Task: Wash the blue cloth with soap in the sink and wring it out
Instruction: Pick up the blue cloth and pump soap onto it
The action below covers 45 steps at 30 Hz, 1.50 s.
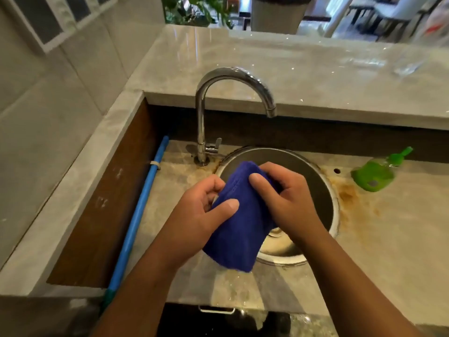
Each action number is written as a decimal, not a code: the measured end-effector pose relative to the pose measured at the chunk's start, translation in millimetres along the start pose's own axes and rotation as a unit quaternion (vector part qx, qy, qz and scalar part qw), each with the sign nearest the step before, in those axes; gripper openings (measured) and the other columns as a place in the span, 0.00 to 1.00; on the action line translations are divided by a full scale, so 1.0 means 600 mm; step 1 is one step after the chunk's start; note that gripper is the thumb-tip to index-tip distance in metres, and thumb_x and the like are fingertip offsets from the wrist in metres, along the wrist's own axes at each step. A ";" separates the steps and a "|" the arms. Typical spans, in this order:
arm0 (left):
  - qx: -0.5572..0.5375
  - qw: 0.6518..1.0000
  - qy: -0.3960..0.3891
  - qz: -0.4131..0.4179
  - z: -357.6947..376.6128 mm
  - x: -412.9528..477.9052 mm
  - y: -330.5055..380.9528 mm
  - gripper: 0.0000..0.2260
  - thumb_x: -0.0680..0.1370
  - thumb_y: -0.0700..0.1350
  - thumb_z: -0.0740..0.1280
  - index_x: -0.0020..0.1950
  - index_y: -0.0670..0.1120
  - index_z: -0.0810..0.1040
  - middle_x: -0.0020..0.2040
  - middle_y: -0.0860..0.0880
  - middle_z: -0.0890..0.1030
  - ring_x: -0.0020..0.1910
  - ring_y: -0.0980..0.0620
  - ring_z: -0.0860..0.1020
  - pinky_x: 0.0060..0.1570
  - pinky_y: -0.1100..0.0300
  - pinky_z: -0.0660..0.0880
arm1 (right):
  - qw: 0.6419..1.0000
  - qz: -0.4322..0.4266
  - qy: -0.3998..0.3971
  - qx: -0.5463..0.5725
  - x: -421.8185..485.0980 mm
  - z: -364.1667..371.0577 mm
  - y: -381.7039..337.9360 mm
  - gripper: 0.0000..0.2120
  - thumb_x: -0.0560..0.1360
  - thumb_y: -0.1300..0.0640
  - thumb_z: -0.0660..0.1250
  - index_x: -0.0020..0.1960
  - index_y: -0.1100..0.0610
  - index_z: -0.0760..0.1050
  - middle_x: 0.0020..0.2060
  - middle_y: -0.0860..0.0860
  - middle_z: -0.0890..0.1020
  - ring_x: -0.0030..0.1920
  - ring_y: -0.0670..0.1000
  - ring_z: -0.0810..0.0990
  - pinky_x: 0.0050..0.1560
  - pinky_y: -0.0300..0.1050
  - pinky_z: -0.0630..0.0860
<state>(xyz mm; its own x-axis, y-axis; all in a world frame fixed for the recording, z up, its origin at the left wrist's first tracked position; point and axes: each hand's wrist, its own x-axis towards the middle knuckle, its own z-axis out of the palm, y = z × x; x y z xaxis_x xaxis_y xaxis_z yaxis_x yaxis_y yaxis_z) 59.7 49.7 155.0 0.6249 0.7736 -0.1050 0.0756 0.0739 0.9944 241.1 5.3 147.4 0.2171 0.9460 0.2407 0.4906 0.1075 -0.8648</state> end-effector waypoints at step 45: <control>-0.414 0.853 0.042 -0.315 0.533 0.268 -0.047 0.25 0.69 0.38 0.61 0.66 0.37 0.76 0.57 0.36 0.84 0.52 0.36 0.82 0.52 0.45 0.75 | 0.967 0.131 -0.023 -0.217 0.075 -0.573 0.326 0.10 0.80 0.49 0.64 0.57 0.52 0.79 0.50 0.48 0.80 0.51 0.46 0.79 0.50 0.42 0.75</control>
<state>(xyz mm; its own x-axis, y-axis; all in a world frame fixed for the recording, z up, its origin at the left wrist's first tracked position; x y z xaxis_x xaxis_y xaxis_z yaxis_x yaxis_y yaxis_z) 406.6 -28.9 106.4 0.6016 0.4570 -0.6552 -0.2208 0.8834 0.4134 637.1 -36.4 140.7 0.3489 0.9371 0.0097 0.7344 -0.2670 -0.6240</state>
